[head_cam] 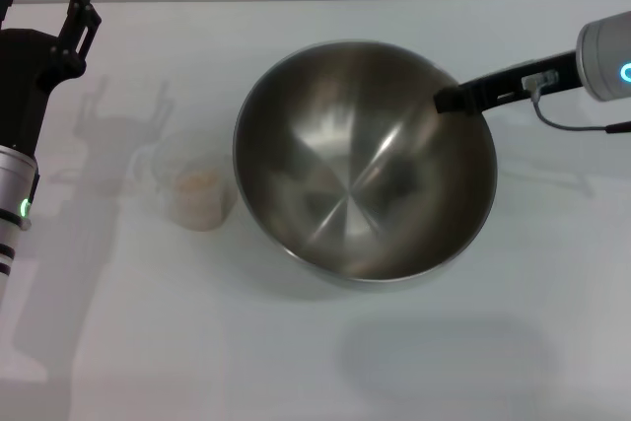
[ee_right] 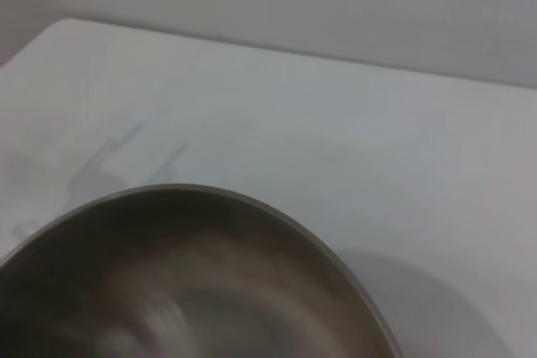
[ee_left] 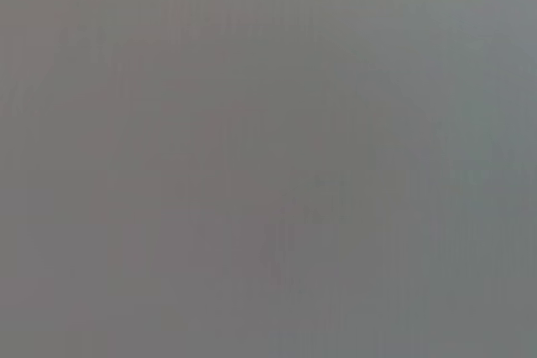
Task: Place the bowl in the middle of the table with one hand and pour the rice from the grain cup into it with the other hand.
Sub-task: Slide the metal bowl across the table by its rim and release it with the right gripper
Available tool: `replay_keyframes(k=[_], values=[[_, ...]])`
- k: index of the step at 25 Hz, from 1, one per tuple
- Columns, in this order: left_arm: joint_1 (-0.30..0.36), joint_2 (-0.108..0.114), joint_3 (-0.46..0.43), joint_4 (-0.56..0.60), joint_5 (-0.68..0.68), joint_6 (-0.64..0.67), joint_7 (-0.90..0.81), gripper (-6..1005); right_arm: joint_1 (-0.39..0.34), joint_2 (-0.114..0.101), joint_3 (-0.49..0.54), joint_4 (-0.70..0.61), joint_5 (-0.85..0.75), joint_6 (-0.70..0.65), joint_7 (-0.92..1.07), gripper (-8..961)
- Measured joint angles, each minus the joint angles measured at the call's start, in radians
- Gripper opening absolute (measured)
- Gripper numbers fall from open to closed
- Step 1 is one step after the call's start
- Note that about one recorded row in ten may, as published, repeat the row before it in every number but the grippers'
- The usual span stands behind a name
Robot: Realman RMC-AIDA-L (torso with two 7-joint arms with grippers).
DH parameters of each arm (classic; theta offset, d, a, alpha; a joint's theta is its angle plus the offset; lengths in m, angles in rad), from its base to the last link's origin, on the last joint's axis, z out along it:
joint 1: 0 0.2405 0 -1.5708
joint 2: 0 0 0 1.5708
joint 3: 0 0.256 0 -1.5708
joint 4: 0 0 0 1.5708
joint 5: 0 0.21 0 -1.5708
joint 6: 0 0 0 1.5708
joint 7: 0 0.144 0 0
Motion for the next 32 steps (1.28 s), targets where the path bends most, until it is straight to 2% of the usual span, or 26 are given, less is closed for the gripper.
replay_keyframes(k=[14,32], values=[[0.002,0.0,0.004,0.0,0.0,0.0,0.0,812,0.05,-0.003,0.008,0.124,-0.026,0.009,0.007,30],[0.005,0.0,0.005,-0.001,0.0,0.006,0.0,811,0.065,-0.003,0.002,0.13,-0.042,0.012,0.004,34]])
